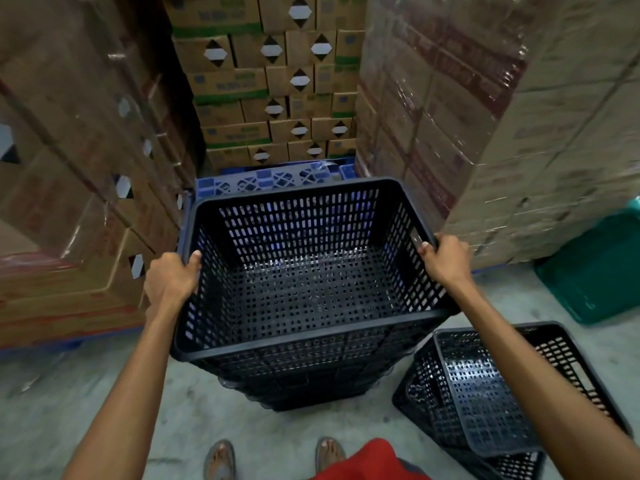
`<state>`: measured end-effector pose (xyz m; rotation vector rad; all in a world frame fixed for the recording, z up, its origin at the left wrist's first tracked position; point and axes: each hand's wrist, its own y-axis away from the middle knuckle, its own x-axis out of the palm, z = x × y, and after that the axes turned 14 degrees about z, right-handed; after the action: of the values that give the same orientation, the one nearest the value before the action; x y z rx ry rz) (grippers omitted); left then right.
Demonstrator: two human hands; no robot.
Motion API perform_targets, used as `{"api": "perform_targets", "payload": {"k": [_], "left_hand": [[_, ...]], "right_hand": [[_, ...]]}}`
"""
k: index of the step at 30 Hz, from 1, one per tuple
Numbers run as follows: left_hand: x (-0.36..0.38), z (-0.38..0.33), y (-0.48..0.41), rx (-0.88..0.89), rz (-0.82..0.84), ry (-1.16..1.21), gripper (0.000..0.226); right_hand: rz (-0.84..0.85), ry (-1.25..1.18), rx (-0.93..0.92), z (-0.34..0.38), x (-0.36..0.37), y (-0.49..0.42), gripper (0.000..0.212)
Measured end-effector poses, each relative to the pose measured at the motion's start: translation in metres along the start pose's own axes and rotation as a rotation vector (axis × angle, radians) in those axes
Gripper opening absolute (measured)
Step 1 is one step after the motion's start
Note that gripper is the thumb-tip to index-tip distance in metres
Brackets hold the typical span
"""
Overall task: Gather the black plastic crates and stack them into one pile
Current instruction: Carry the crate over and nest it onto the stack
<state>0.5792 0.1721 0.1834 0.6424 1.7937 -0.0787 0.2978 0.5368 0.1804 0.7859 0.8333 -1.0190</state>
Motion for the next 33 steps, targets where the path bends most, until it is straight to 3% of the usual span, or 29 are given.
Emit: {"api": "perform_targets", "payload": {"k": [8,10,13,27,29,31,33], "left_hand": [[0.001,0.012,-0.003,0.093,0.145,0.084,0.045],[0.004,0.014,0.003,0.096,0.180,0.092,0.050],[0.008,0.020,0.009,0.138,0.157,0.094,0.059],[0.006,0.019,0.011,0.192,0.056,0.075,0.044],[0.008,0.020,0.012,0.177,0.057,0.076,0.047],[0.009,0.022,0.015,0.166,0.057,0.091,0.061],[0.010,0.023,0.020,0.214,0.041,0.131,0.076]], "right_hand": [[0.157,0.125,-0.062,-0.001,-0.011,-0.013,0.035],[0.162,0.115,-0.093,0.002,-0.013,-0.015,0.038],[0.149,0.124,-0.116,0.006,-0.006,-0.013,0.041],[0.201,0.155,-0.078,0.009,-0.002,-0.011,0.036],[0.197,0.151,-0.117,0.009,-0.001,-0.009,0.047],[0.206,0.171,-0.229,0.008,0.001,-0.005,0.072],[0.170,0.269,-0.337,0.007,0.003,-0.001,0.084]]}}
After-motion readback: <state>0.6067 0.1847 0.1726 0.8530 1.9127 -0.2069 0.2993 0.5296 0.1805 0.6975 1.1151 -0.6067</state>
